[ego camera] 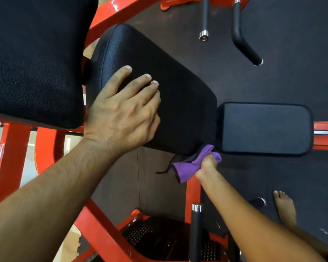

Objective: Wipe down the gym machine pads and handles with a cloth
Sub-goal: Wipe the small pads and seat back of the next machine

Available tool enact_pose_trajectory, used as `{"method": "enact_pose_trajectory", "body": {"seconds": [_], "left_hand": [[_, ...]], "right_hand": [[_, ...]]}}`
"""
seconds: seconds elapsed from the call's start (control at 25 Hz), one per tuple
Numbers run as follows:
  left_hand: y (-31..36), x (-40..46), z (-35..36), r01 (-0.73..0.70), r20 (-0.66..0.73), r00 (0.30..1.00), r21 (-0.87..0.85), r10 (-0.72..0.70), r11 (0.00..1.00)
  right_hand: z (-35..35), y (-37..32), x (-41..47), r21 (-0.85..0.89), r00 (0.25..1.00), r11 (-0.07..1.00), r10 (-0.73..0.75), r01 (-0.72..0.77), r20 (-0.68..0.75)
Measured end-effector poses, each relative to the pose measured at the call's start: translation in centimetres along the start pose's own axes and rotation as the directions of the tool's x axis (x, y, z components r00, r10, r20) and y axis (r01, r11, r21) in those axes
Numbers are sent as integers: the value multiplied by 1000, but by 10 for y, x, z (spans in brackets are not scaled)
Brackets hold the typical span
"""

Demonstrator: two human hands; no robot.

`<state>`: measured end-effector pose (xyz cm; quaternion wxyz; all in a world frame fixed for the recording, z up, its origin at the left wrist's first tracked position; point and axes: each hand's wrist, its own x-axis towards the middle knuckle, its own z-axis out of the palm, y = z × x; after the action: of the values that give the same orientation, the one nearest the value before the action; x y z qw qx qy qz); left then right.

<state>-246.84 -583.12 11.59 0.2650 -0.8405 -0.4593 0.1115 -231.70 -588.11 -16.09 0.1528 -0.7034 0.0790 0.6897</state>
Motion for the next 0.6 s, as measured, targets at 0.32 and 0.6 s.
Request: {"method": "enact_pose_trajectory", "body": {"seconds": [0.32,0.6], "left_hand": [[-3,-4,-1,-19,13,1000,-54,20,998],[0,0,-13,42,27,999,-69,-40,997]], "right_hand": [[-1,7,-3,297,993,950,-112,100,25],[-22,39,-96,116,874,900,-437,421,212]]}}
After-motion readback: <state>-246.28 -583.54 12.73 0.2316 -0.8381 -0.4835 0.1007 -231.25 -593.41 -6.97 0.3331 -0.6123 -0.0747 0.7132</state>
